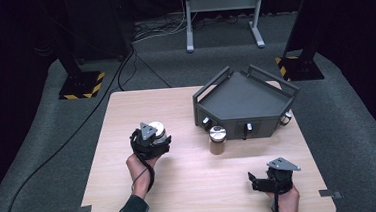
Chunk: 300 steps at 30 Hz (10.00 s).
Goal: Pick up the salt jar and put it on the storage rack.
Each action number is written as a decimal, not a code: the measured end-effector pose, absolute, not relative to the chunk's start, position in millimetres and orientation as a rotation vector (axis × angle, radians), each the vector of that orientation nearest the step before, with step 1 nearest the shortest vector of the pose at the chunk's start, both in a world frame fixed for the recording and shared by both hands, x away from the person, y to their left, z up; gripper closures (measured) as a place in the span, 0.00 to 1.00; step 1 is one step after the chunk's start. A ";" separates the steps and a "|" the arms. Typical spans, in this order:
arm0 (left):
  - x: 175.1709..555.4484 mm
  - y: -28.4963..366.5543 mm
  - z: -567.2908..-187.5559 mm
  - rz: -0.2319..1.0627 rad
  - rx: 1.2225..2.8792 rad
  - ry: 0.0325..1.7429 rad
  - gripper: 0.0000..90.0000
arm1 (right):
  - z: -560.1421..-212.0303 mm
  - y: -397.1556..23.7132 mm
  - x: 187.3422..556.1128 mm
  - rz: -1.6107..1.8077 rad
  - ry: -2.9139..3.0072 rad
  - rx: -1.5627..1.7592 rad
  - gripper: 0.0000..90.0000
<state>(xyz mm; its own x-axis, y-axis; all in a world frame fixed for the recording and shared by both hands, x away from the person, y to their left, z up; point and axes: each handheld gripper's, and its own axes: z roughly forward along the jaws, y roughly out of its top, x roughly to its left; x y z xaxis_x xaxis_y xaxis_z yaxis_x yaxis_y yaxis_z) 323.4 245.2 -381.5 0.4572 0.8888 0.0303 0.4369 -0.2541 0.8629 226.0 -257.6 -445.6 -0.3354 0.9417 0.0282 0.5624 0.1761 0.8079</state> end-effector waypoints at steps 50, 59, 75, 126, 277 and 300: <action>359.8 198.4 -342.7 0.586 1.899 0.989 0.35 | -445.5 -258.0 226.5 1.029 1.983 1.402 0.00; 364.4 189.4 -333.3 0.589 1.912 0.964 0.35 | -445.4 -258.3 226.8 1.030 1.984 1.404 0.01; 374.0 176.8 -325.6 0.576 1.921 0.948 0.35 | -445.6 -258.9 226.6 1.034 1.984 1.402 0.01; 408.0 125.6 -296.9 0.584 1.940 0.904 0.35 | -445.4 -258.4 226.4 1.032 1.986 1.399 0.01; 311.1 270.9 -402.4 0.522 1.965 1.146 0.00 | -446.1 -255.4 223.7 1.019 1.970 1.393 0.01; 284.1 302.8 -441.9 0.500 1.914 1.363 0.00 | -444.1 -251.6 226.5 0.985 1.984 1.396 0.01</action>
